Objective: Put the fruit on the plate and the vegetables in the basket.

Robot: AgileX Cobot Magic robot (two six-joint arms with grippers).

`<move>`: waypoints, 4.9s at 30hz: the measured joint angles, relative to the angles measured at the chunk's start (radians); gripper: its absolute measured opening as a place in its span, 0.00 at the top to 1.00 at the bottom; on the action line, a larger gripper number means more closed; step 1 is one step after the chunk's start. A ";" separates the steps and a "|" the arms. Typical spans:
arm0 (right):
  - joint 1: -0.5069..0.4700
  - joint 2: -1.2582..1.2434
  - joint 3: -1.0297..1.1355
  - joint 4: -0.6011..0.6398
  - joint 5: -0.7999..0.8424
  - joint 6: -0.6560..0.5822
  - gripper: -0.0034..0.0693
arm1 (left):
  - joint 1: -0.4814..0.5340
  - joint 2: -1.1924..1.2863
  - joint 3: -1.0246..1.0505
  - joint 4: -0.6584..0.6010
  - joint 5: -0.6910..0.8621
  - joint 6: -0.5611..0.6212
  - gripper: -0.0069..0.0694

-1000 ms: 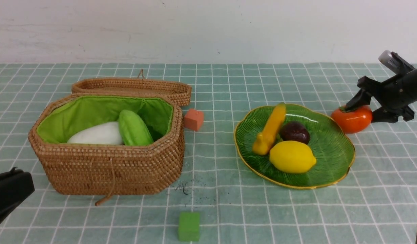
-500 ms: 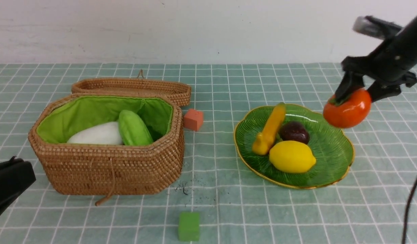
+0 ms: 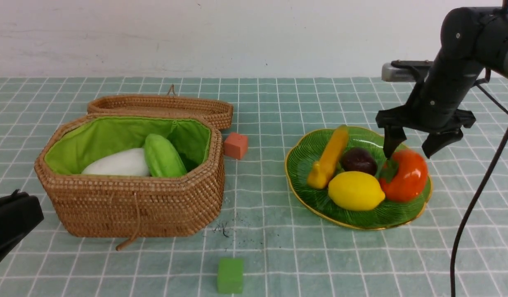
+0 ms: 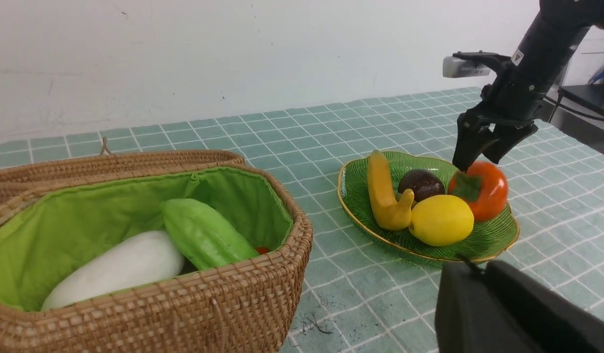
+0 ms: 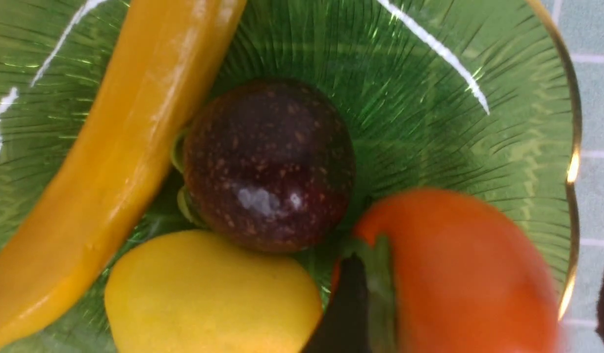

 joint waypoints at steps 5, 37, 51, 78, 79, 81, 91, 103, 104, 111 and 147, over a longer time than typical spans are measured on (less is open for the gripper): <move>0.000 -0.072 0.000 -0.005 0.012 0.000 0.04 | 0.000 0.000 0.000 0.000 0.000 -0.001 0.86; 0.000 -1.764 1.212 -0.013 -0.094 0.161 0.96 | 0.000 -0.260 0.269 0.020 -0.142 -0.031 0.93; 0.000 -1.770 1.434 -0.028 -0.378 0.164 0.93 | 0.000 -0.260 0.269 0.021 -0.142 -0.031 0.93; -0.109 -2.121 1.933 -0.015 -0.829 -0.080 0.98 | 0.000 -0.262 0.271 0.023 -0.145 -0.031 0.93; -0.109 -2.121 1.933 -0.015 -0.829 -0.083 0.98 | 0.000 -0.262 0.271 0.023 -0.145 -0.031 0.92; -0.109 -2.121 1.933 -0.015 -0.829 -0.083 0.98 | 0.000 -0.262 0.271 0.023 -0.145 -0.031 0.92; -0.109 -2.121 1.933 -0.015 -0.829 -0.085 0.97 | 0.000 -0.262 0.271 0.023 -0.145 -0.031 0.92; -0.109 -2.121 1.933 -0.016 -0.830 -0.087 0.96 | 0.025 -0.263 0.287 0.016 -0.173 -0.010 0.93; -0.109 -2.121 1.933 -0.016 -0.830 -0.087 0.96 | 0.040 -0.264 0.289 -0.008 -0.176 0.010 0.93; -0.109 -2.121 1.933 -0.016 -0.830 -0.088 0.95 | 0.411 -0.307 0.396 -0.373 -0.334 0.352 0.93; -0.109 -2.121 1.933 -0.016 -0.830 -0.092 0.92 | 0.601 -0.383 0.558 -0.438 0.007 0.290 0.93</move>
